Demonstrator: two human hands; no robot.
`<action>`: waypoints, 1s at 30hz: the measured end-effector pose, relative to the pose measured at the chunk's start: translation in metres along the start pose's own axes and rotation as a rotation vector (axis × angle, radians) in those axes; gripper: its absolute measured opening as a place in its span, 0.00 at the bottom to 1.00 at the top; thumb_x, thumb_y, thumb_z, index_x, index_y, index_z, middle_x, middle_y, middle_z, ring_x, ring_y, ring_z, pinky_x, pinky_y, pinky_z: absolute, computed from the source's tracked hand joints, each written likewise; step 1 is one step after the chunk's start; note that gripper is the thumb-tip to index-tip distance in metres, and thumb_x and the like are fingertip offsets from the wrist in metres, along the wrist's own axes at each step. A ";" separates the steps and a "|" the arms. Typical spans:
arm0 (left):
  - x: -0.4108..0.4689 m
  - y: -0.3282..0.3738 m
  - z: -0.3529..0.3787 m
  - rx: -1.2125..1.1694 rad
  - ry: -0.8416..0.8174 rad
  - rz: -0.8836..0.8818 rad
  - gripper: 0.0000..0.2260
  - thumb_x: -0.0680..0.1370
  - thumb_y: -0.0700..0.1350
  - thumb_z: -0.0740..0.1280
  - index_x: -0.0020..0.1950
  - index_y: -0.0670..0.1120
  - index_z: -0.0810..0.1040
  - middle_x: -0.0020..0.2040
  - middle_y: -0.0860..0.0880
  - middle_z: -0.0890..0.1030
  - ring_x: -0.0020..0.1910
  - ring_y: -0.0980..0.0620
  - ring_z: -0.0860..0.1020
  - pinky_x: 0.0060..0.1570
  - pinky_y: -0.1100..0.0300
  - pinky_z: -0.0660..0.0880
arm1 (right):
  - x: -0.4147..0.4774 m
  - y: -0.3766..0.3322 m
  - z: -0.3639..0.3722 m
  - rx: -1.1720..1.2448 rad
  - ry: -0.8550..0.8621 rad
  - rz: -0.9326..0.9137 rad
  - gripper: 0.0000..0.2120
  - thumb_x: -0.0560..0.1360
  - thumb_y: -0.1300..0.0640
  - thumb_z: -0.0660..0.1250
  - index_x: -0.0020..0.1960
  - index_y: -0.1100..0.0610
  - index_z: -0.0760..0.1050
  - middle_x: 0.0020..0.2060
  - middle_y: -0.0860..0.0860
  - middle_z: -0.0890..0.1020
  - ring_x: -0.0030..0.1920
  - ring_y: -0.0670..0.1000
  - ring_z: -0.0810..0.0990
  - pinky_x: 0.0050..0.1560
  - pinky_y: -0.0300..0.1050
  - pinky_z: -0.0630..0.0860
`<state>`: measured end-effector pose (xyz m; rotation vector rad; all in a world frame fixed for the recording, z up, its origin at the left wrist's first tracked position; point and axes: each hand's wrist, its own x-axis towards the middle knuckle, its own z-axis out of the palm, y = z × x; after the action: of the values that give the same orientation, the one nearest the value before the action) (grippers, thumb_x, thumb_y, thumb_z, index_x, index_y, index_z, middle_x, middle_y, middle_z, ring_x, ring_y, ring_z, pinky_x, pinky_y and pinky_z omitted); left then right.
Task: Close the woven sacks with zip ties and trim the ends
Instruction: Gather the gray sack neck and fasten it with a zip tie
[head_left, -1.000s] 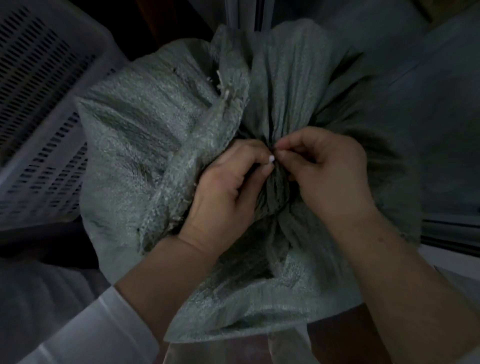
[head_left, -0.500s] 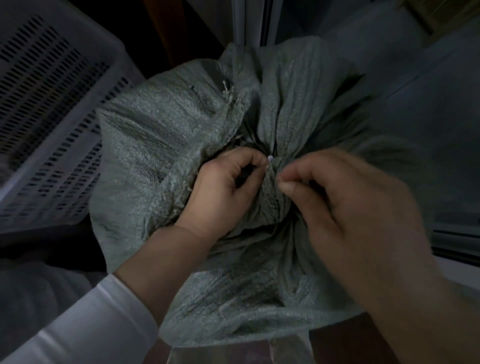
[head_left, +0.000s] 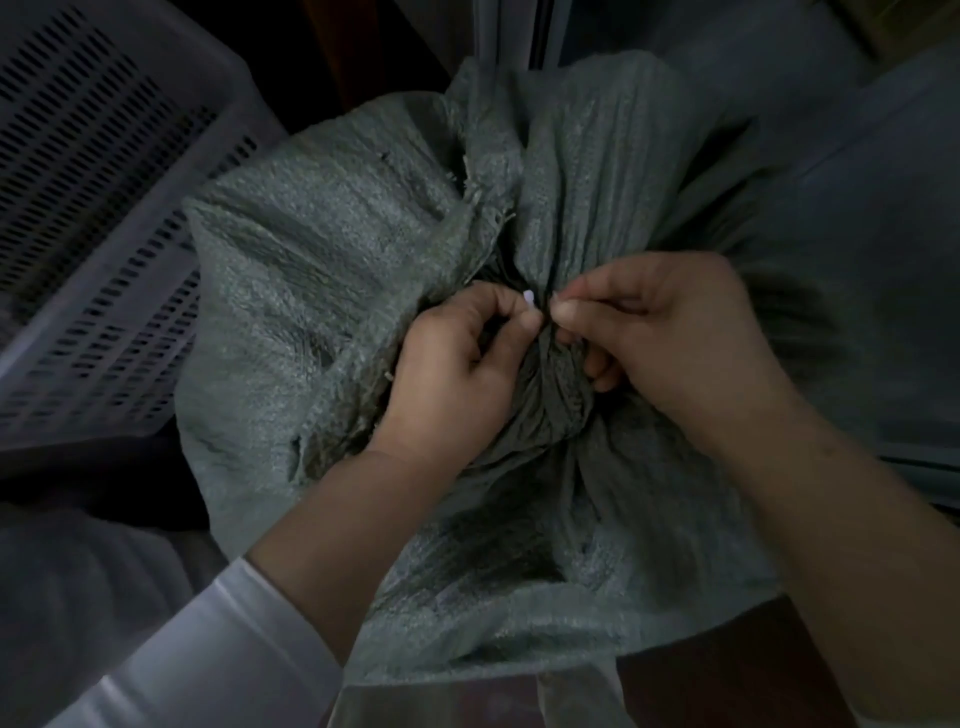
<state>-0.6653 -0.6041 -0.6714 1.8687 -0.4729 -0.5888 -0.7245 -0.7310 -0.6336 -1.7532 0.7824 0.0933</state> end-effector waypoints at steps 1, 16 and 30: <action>0.001 0.001 -0.001 -0.012 -0.003 -0.005 0.06 0.75 0.45 0.63 0.41 0.45 0.77 0.37 0.52 0.79 0.39 0.60 0.75 0.43 0.63 0.74 | 0.001 -0.002 0.000 0.081 -0.010 0.026 0.08 0.72 0.63 0.70 0.38 0.53 0.79 0.23 0.46 0.80 0.22 0.42 0.74 0.25 0.36 0.74; 0.003 0.000 0.003 0.042 -0.016 0.104 0.04 0.76 0.41 0.65 0.42 0.43 0.77 0.37 0.55 0.77 0.39 0.61 0.74 0.44 0.69 0.71 | -0.002 -0.004 -0.005 0.380 -0.059 0.091 0.15 0.68 0.68 0.72 0.41 0.56 0.67 0.24 0.51 0.81 0.22 0.45 0.73 0.24 0.36 0.72; 0.002 -0.004 0.006 0.110 0.058 0.154 0.04 0.75 0.41 0.66 0.43 0.42 0.80 0.39 0.57 0.78 0.41 0.56 0.78 0.46 0.59 0.76 | -0.004 -0.004 -0.003 0.448 -0.046 0.114 0.14 0.69 0.71 0.70 0.41 0.56 0.67 0.25 0.51 0.80 0.22 0.44 0.72 0.23 0.33 0.70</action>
<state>-0.6673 -0.6077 -0.6769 1.9275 -0.6154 -0.4113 -0.7262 -0.7316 -0.6278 -1.2794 0.7993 0.0304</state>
